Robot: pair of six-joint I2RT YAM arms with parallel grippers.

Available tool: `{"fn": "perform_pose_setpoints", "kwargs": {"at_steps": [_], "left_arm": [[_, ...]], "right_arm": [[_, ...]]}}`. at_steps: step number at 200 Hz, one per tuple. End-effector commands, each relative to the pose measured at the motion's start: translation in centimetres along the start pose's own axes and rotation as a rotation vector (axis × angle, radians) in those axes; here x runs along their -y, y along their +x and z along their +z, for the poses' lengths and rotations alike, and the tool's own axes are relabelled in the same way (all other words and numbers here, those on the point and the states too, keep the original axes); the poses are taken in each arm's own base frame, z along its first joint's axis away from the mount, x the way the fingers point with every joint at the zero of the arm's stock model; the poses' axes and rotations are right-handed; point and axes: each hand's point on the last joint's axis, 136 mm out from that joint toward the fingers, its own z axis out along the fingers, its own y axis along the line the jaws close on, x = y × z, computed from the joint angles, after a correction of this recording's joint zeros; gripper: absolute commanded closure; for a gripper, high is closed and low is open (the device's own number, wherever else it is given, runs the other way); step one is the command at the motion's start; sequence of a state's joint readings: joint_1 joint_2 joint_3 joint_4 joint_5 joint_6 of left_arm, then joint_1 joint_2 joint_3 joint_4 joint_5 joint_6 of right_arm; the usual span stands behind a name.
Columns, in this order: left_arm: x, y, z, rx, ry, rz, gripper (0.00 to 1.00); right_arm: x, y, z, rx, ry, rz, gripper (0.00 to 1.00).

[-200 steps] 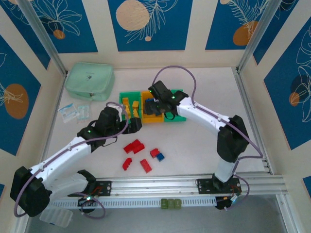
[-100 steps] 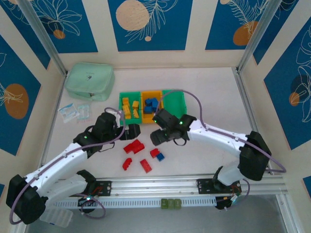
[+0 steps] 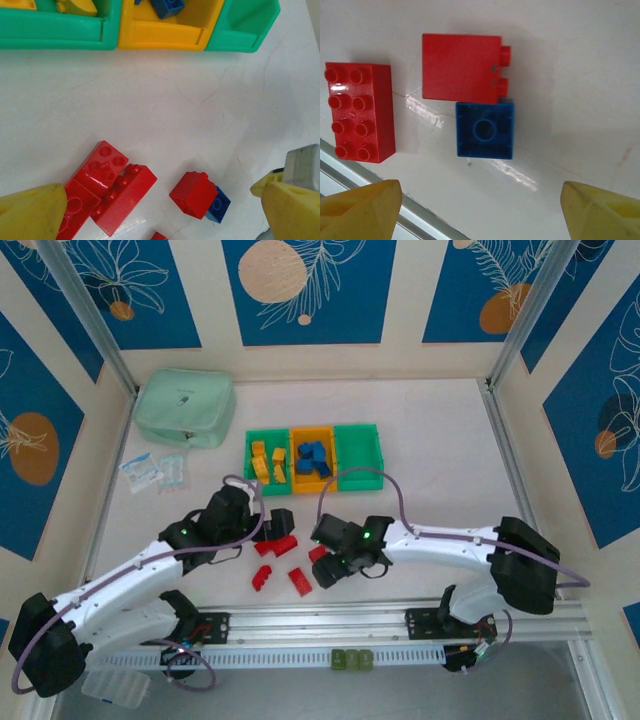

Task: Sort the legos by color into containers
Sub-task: Pick up the lego from the bottom-center of the table.

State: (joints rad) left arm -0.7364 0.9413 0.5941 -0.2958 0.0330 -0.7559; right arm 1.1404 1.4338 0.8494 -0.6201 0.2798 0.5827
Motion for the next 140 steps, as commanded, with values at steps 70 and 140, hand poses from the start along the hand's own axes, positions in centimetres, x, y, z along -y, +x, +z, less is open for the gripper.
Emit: {"fn": "perform_pose_setpoints", "kwargs": {"at_steps": [70,140], "left_arm": [[-0.8,-0.3,-0.5,0.043,-0.038,-0.021,0.01],[-0.9,-0.3,-0.3,0.042,-0.044,-0.022,0.01]], "right_arm": [[0.6,-1.6,3.1,-0.025,0.087,0.025,0.31],[0.9,-2.1,3.7,-0.031,0.092,0.035,0.50]]}}
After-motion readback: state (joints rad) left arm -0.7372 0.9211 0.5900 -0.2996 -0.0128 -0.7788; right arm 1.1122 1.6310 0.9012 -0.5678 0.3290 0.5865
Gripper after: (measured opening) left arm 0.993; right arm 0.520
